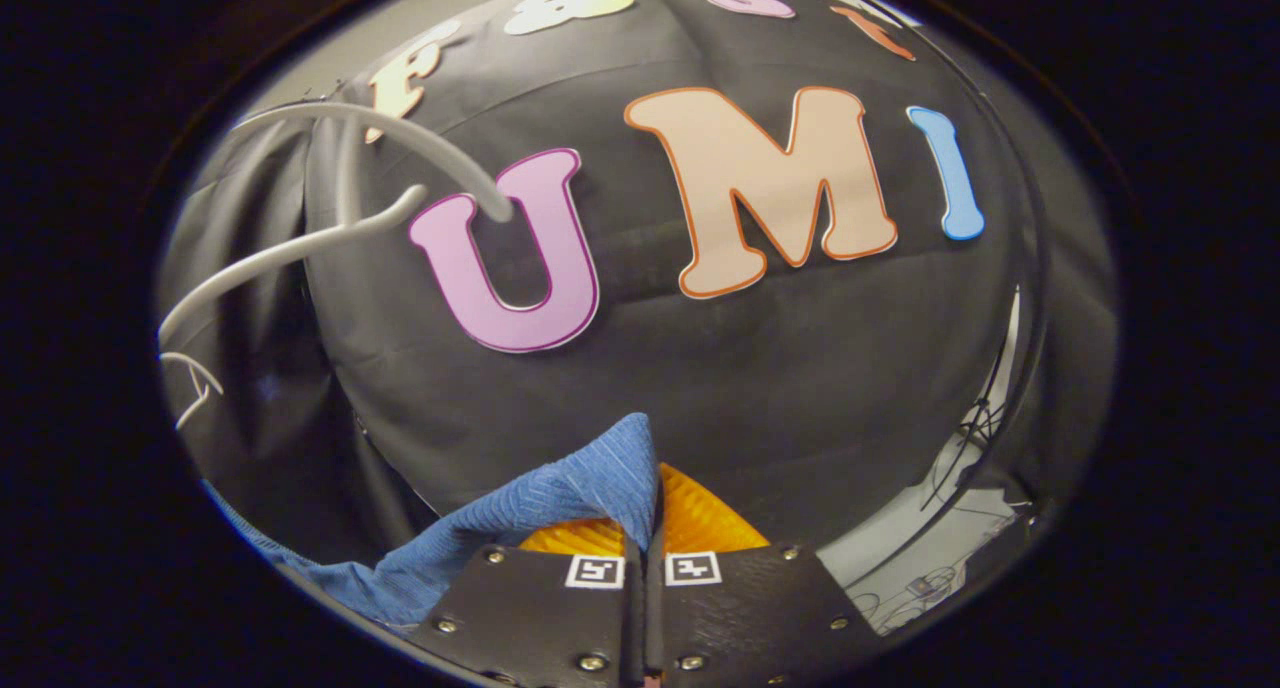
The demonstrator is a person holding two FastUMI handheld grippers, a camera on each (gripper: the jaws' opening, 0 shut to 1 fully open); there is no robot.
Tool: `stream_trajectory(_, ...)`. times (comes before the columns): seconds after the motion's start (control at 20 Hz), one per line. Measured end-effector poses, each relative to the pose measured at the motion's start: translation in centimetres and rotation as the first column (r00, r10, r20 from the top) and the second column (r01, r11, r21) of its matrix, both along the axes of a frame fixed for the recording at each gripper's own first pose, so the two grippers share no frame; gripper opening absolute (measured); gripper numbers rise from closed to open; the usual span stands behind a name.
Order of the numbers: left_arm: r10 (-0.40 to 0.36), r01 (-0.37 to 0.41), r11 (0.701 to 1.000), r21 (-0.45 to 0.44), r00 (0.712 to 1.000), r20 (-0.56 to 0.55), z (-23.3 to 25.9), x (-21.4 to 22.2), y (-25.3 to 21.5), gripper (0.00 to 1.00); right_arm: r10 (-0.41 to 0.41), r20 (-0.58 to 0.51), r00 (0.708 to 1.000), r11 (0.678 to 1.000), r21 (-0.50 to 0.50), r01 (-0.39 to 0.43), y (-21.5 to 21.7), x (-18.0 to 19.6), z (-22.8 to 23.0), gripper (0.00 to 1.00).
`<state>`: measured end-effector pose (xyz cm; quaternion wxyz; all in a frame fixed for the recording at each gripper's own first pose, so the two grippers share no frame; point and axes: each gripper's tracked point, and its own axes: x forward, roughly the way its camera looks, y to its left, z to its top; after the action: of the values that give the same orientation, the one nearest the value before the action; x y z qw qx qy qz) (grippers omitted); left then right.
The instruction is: Grasp the clothes on the hanger with both hands and then place them into the laundry hamper below.
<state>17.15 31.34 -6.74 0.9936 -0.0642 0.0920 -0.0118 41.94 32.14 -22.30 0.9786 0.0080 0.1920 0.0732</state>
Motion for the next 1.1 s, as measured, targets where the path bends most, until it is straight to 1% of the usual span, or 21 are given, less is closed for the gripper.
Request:
stream_trajectory(0.05, -0.012, 0.012, 1.0, -0.005, 1.0, -0.002, -0.4, 0.0, -0.3, 0.0, 0.002, -0.003, 1.0, 1.0, -0.009, -0.002, -0.3, -0.9, -0.1, 0.01)
stream_trajectory(0.2, -0.035, 0.036, 0.999, 0.022, 0.999, -0.023, -1.9, -0.6, -0.8, 0.0, 0.002, -0.012, 1.0, 1.0, -0.022, -0.003, -1.0, -3.7, -0.6, 0.01)
stream_trajectory(0.35, -0.03, 0.031, 0.999, 0.01, 0.998, -0.046, -3.4, -1.9, -1.7, 0.0, 0.045, -0.032, 0.998, 0.998, -0.031, -0.046, -1.1, -6.7, -0.7, 0.01)
stream_trajectory(0.45, -0.02, 0.02, 1.0, -0.011, 0.998, -0.053, -3.9, -2.8, -3.2, 0.01, 0.102, -0.053, 0.993, 0.995, -0.013, -0.102, -0.8, -8.9, -0.7, 0.01)
stream_trajectory(0.5, -0.012, 0.011, 1.0, -0.01, 0.999, -0.049, -3.7, -3.3, -4.0, 0.0, 0.128, -0.054, 0.99, 0.992, -0.003, -0.128, -0.8, -10.1, -0.3, 0.04)
stream_trajectory(0.55, 0.0, 0.0, 1.0, 0.002, 0.999, -0.043, -3.6, -4.1, -4.9, 0.01, 0.148, -0.051, 0.988, 0.989, -0.003, -0.149, -0.9, -11.1, 0.1, 0.01)
stream_trajectory(0.65, 0.016, -0.015, 1.0, 0.007, 0.999, -0.05, -3.5, -5.0, -6.9, 0.0, 0.182, -0.043, 0.982, 0.983, -0.012, -0.183, -1.5, -12.9, 1.1, 0.02)
stream_trajectory(0.7, 0.022, -0.022, 1.0, 0.003, 0.998, -0.054, -3.1, -5.4, -8.1, 0.0, 0.204, -0.037, 0.978, 0.979, -0.009, -0.204, -1.7, -13.6, 1.7, 0.05)
stream_trajectory(0.75, 0.029, -0.029, 1.0, 0.003, 0.998, -0.052, -2.6, -5.7, -9.1, 0.01, 0.222, -0.03, 0.975, 0.975, -0.003, -0.222, -2.0, -14.3, 2.5, 0.02)
stream_trajectory(0.8, 0.037, -0.037, 0.999, 0.005, 0.998, -0.047, -2.1, -5.9, -10.0, 0.0, 0.239, -0.022, 0.971, 0.971, 0.003, -0.239, -2.2, -15.0, 3.2, 0.02)
stream_trajectory(1.1, 0.081, -0.082, 0.996, 0.016, 0.995, 0.057, 2.3, -5.7, -14.6, 0.0, 0.324, 0.033, 0.946, 0.943, 0.071, -0.325, -2.6, -16.9, 7.8, 0.01)
